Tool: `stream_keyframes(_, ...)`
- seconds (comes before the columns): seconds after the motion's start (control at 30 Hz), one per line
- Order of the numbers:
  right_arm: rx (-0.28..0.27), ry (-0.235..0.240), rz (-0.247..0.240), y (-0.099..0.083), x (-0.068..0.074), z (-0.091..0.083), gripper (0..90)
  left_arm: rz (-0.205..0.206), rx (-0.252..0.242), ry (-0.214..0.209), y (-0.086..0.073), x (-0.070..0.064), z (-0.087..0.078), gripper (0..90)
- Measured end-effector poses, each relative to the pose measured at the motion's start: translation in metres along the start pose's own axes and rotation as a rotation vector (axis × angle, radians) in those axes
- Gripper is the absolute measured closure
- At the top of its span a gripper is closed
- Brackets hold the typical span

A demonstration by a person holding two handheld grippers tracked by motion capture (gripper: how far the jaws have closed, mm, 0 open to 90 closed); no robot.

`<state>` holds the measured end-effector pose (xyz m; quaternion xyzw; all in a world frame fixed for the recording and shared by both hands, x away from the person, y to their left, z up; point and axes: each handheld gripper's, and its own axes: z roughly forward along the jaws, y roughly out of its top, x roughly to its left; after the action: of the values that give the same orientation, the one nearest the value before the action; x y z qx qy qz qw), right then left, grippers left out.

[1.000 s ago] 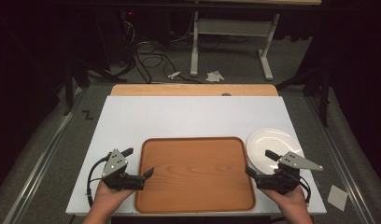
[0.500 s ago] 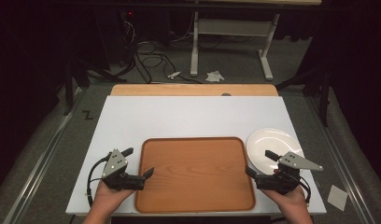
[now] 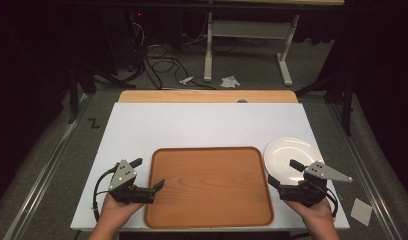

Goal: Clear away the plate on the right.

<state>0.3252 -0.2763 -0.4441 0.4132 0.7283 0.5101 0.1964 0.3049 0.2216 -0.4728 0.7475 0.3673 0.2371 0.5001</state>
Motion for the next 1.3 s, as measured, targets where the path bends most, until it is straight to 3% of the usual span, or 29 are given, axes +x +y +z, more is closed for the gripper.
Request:
stream_keyframes(0.27, -0.019, -0.033, 0.01, 0.001, -0.01, -0.008, 1.0, -0.001, -0.018, 0.003, 0.001, 0.001, -0.002, 0.1)
stream_keyframes(0.63, -0.033, -0.076, 0.017, 0.001, -0.024, -0.019, 0.9, -0.018, -0.087, 0.002, 0.002, 0.005, -0.008, 0.6)
stream_keyframes(0.93, -0.044, -0.128, 0.049, -0.002, -0.037, -0.03, 0.9, -0.012, -0.112, 0.004, 0.004, 0.005, -0.008, 0.7)
stream_keyframes(1.3, -0.048, -0.167, 0.075, -0.006, -0.05, -0.039, 0.9, -0.011, -0.098, 0.0, 0.004, 0.005, -0.006, 1.3)
